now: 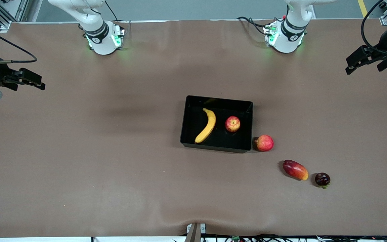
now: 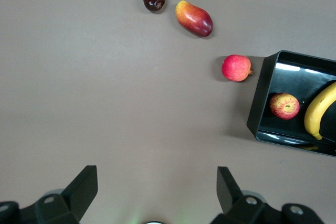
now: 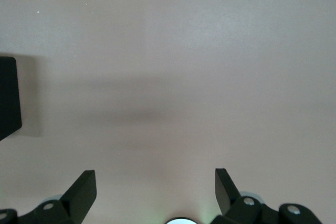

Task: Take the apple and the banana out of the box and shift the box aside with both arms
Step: 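Reach the left gripper down to the apple inside the black box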

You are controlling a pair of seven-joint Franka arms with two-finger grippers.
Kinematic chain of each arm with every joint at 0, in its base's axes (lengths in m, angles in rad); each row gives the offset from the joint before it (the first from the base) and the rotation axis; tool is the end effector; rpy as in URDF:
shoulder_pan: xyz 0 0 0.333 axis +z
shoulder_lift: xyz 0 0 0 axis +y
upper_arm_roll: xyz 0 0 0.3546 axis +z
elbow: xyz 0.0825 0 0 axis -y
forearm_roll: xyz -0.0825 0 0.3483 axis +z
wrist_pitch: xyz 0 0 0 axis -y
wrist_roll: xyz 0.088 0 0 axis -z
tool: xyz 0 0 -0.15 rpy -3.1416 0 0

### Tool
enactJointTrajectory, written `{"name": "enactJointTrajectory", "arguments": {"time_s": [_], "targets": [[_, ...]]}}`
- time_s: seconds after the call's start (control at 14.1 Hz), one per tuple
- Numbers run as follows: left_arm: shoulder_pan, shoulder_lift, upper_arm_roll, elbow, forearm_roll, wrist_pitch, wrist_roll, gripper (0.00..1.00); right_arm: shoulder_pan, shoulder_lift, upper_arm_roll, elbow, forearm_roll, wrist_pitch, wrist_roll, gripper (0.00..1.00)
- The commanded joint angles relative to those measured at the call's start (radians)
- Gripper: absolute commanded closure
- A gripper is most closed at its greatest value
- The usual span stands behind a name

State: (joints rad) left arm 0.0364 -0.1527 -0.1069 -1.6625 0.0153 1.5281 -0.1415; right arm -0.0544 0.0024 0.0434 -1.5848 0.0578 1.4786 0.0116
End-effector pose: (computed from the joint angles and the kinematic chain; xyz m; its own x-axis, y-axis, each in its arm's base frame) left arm 0.4599 -0.0347 0.6509 0.9971 0.0725 0.0217 0.0731 -0.9969 -0.0287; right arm 0.5043 0.0035 0.6058 0.9939 -0.0172 -0.1089 -0.0235 -0.9981 -0.0566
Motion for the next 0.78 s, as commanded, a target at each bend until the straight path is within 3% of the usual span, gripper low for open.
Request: {"name": "enactJointTrajectory", "arguments": {"time_s": [0.0, 0.21, 0.36, 0.71], "targets": [[0.007, 0.010, -0.004, 0.027, -0.014, -0.035, 0.000, 0.00, -0.018, 0.001, 0.012, -0.003, 0.004, 0.003, -0.010, 0.00], [0.000, 0.025, -0.010, 0.033, -0.002, -0.036, 0.003, 0.00, -0.019, 0.001, 0.012, -0.003, 0.004, 0.000, -0.010, 0.00], [-0.009, 0.085, -0.026, 0.094, 0.031, -0.040, 0.007, 0.00, -0.018, 0.005, 0.012, -0.004, 0.004, -0.003, -0.010, 0.00], [-0.010, 0.200, -0.175, 0.089, 0.012, -0.014, -0.152, 0.00, -0.004, 0.028, 0.013, -0.004, 0.004, 0.006, -0.007, 0.00]]}}
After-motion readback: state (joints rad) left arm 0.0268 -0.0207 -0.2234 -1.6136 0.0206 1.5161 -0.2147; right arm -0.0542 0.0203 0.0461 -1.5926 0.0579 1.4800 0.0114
